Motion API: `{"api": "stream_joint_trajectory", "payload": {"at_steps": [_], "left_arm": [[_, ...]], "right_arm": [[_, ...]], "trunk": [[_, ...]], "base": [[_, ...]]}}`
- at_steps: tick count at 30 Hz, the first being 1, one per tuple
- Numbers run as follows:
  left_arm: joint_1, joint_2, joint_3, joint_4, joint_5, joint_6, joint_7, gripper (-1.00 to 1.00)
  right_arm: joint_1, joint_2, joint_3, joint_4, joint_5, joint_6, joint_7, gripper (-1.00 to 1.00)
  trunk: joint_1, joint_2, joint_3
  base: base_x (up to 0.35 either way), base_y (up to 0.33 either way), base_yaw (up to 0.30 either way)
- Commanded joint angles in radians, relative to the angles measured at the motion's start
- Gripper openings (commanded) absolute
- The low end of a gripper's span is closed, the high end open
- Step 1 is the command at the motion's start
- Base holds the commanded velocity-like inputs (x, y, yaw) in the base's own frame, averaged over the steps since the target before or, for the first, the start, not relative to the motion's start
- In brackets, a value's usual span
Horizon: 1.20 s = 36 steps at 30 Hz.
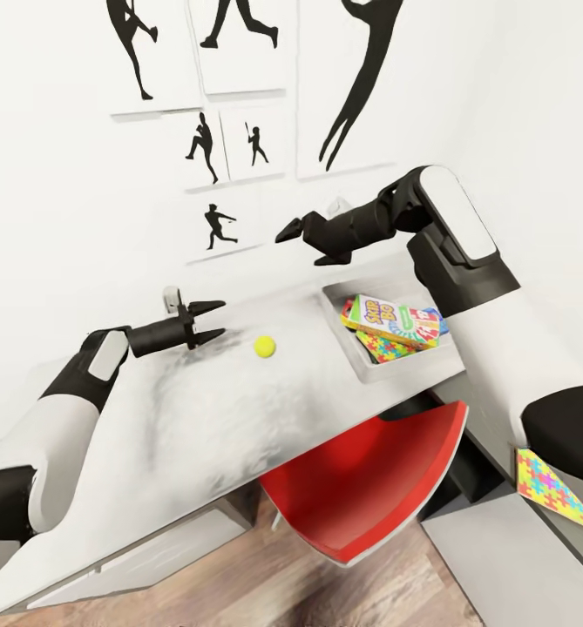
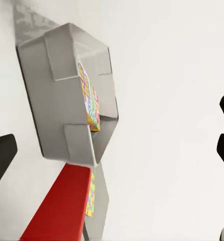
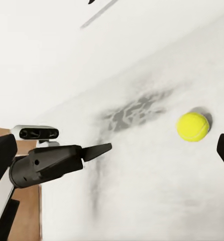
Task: Put all the toys in the child's room - the three board games (two on the bed and one on the table), the two jigsaw puzzles on the table, and the tennis ball on the table - inside the toy box on the table in the child's room.
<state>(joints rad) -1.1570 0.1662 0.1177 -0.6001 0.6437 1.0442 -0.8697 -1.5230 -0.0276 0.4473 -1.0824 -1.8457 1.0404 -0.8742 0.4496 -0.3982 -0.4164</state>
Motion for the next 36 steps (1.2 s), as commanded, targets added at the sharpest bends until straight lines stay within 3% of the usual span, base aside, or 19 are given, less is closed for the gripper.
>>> {"api": "stream_joint_trajectory", "payload": {"at_steps": [1,7,19,29,36], "left_arm": [[0.000,0.004,0.002,0.000,-0.005,0.003,-0.009,1.00],[0.002,0.026,0.002,0.000,0.000,0.003,-0.018,1.00],[0.018,0.031,0.004,0.000,0.001,0.003,-0.021,1.00],[0.026,0.058,0.003,0.000,-0.006,0.003,-0.138,1.00],[0.028,0.060,0.002,0.000,-0.009,0.003,-0.157,1.00]], "right_arm": [[-0.001,0.001,0.002,-0.001,-0.009,-0.001,-0.010,1.00],[0.001,0.019,0.026,-0.001,-0.005,-0.002,-0.045,1.00],[0.000,0.040,0.040,0.013,0.002,0.003,-0.085,1.00],[0.000,0.059,0.076,0.015,0.006,0.003,-0.142,1.00],[0.000,0.061,0.080,0.015,0.006,0.005,-0.183,1.00]], "trunk": [[0.000,-0.002,-0.002],[0.000,-0.002,-0.003],[0.000,-0.002,-0.017],[0.000,-0.002,-0.020],[0.000,-0.002,-0.020]], "base": [[-0.104,0.080,0.000],[-0.030,0.023,0.046],[-0.052,0.032,0.126],[-0.005,0.020,0.023],[0.000,0.011,0.001]]}}
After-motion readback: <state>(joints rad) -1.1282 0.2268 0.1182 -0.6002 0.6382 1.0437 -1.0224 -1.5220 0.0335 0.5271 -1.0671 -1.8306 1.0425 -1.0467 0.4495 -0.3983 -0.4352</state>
